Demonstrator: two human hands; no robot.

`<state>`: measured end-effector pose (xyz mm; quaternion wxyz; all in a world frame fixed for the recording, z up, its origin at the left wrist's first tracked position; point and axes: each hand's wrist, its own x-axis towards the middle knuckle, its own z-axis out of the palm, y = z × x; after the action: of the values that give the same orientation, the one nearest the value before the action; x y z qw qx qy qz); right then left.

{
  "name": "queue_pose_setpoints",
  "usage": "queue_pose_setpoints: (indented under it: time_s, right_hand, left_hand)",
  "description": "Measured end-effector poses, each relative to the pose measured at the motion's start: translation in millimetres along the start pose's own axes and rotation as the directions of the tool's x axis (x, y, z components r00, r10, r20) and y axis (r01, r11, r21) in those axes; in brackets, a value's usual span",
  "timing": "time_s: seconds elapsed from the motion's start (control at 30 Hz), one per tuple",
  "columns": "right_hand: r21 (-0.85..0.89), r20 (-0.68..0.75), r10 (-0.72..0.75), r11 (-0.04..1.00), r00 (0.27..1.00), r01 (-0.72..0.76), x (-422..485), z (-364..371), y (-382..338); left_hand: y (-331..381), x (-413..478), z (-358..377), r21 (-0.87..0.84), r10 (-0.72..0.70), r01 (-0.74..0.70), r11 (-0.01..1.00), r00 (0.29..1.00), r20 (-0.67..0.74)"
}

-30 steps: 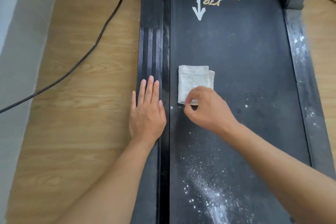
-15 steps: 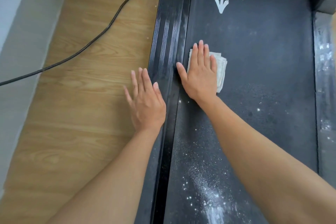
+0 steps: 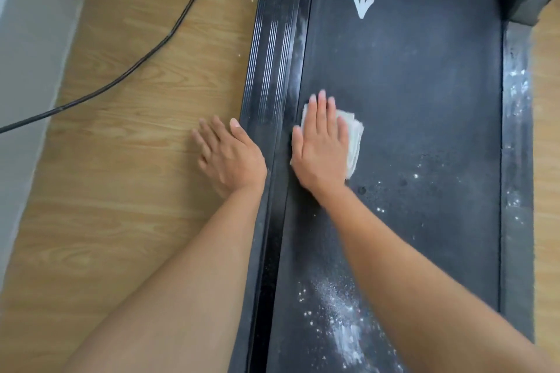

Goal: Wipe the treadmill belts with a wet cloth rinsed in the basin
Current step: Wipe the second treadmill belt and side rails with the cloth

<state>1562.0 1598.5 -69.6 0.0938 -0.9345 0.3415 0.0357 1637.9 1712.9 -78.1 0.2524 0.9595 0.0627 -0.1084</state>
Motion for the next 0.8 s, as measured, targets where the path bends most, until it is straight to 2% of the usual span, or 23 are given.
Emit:
queue_pose_setpoints:
  time_s: [0.07, 0.13, 0.2, 0.33, 0.4, 0.47, 0.57, 0.67, 0.73, 0.8]
  right_hand:
    - [0.015, -0.004, 0.029, 0.999, 1.0, -0.029, 59.0, -8.7, -2.7]
    - [0.003, -0.019, 0.005, 1.0, 1.0, -0.005, 65.3, -7.5, -4.2]
    - [0.006, -0.025, -0.052, 0.999, 0.998, 0.052, 16.3, -1.0, -4.0]
    - [0.034, 0.106, -0.158, 0.987, 0.982, 0.155, -164.9, 15.0, -14.1]
    - [0.013, 0.14, -0.225, 0.974, 0.964, 0.226, -196.3, 15.1, -7.4]
    - [-0.03, 0.142, -0.248, 0.967, 0.958, 0.254, -156.8, 12.3, 4.2]
    - [-0.04, 0.058, -0.108, 0.993, 0.992, 0.111, -40.5, 0.2, 8.4]
    - [-0.007, 0.04, 0.02, 1.0, 0.999, -0.02, 64.8, -20.4, 14.8]
    - [0.009, 0.025, 0.043, 0.999, 0.999, -0.043, 88.0, -24.4, 13.8]
    - [0.039, 0.022, 0.021, 0.999, 1.0, -0.022, 54.6, -17.6, 5.4]
  left_hand:
    - [-0.4, 1.1, -0.1, 0.018, 0.008, -0.009, 1.0, 0.999, 0.032]
    - [-1.4, 3.3, 0.6, 0.025, 0.012, -0.013, 1.0, 0.999, 0.046]
    - [-2.7, 2.8, 1.3, 0.017, 0.013, -0.013, 1.0, 0.999, 0.043]
    - [-3.7, 1.9, 2.4, -0.035, 0.003, -0.002, 0.999, 0.999, 0.039]
    - [-3.3, 2.2, 1.9, -0.049, -0.001, 0.004, 0.999, 0.999, 0.05]
    - [-1.9, 2.5, 1.2, -0.043, 0.006, -0.003, 0.999, 0.998, 0.062]
    - [-6.6, 4.8, -0.2, -0.044, 0.035, -0.029, 0.999, 0.99, 0.136]
    - [-14.0, 16.0, -4.0, -0.003, 0.144, -0.148, 0.989, 0.958, 0.25]
    - [-18.1, 22.0, -7.5, 0.077, 0.244, -0.271, 0.959, 0.935, 0.257]
    - [-19.4, 22.9, -8.3, 0.112, 0.293, -0.325, 0.939, 0.927, 0.233]
